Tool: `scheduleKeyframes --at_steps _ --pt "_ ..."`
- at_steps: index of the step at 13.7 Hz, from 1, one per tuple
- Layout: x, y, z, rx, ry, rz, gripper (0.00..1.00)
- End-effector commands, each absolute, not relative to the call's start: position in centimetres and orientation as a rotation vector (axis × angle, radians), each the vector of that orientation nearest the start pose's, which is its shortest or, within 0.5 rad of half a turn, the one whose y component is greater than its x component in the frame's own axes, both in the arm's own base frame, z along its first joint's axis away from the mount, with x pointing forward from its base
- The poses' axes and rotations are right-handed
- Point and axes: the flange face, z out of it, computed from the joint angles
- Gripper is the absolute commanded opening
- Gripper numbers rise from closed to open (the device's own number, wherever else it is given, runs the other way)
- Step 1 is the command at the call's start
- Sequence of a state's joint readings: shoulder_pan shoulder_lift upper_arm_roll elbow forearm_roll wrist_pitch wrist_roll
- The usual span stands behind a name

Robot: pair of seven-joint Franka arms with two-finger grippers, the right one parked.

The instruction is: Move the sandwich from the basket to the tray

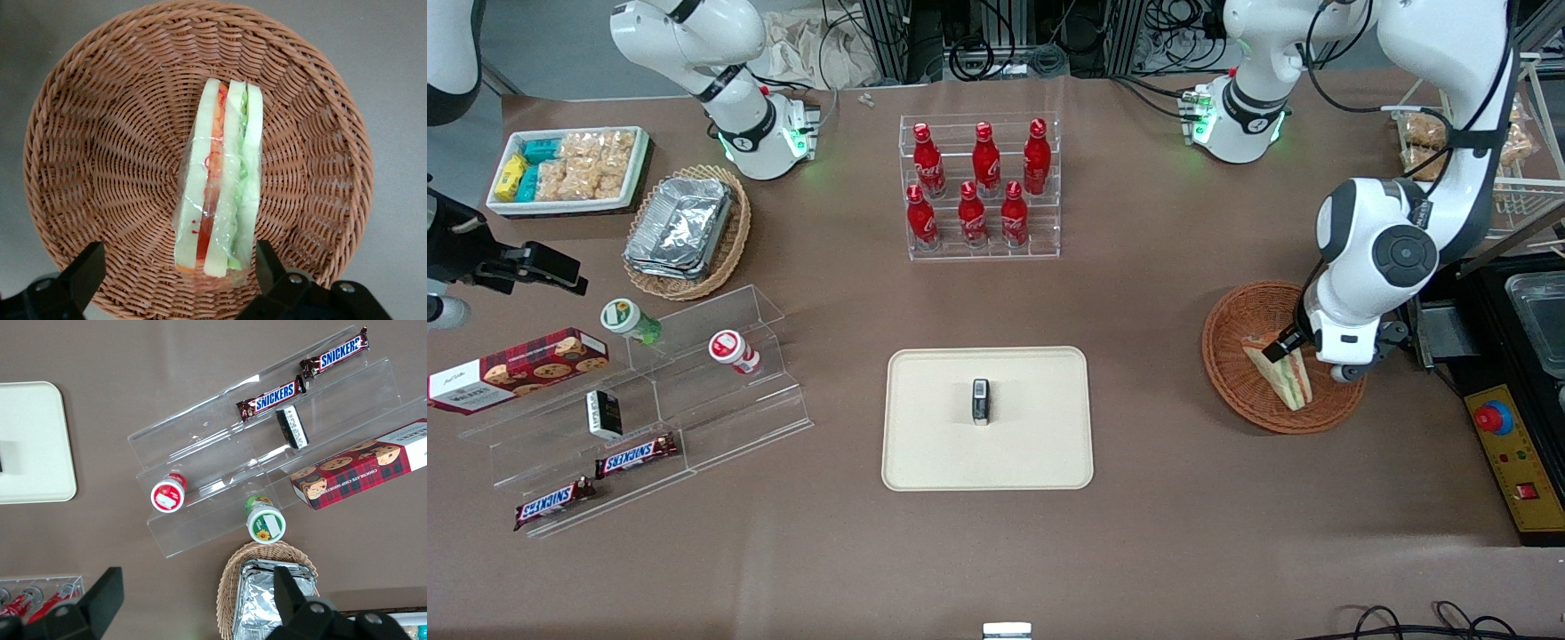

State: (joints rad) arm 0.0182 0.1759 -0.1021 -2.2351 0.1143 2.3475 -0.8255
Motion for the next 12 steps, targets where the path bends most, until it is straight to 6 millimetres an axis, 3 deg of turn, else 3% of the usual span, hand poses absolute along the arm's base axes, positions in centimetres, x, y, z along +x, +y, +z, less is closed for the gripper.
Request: scheduleKeyframes --at_steps 1,7,8,10,11,12 --pt "53.1 -4.1 27.8 -2.877 -1.017 0.016 1.00" --pt "52.7 -4.1 24.5 -2.903 -1.019 -0.009 0.99" --pt "52.8 -4.1 24.3 -2.904 -1.022 -0.011 0.82" --pt "52.8 -4.1 24.4 -2.905 -1.022 -0.015 0.26" --pt "52.8 -4.0 24.5 -2.905 -1.025 -0.018 0.03" --pt "52.9 -4.0 24.7 -2.905 -1.025 -0.022 0.00"
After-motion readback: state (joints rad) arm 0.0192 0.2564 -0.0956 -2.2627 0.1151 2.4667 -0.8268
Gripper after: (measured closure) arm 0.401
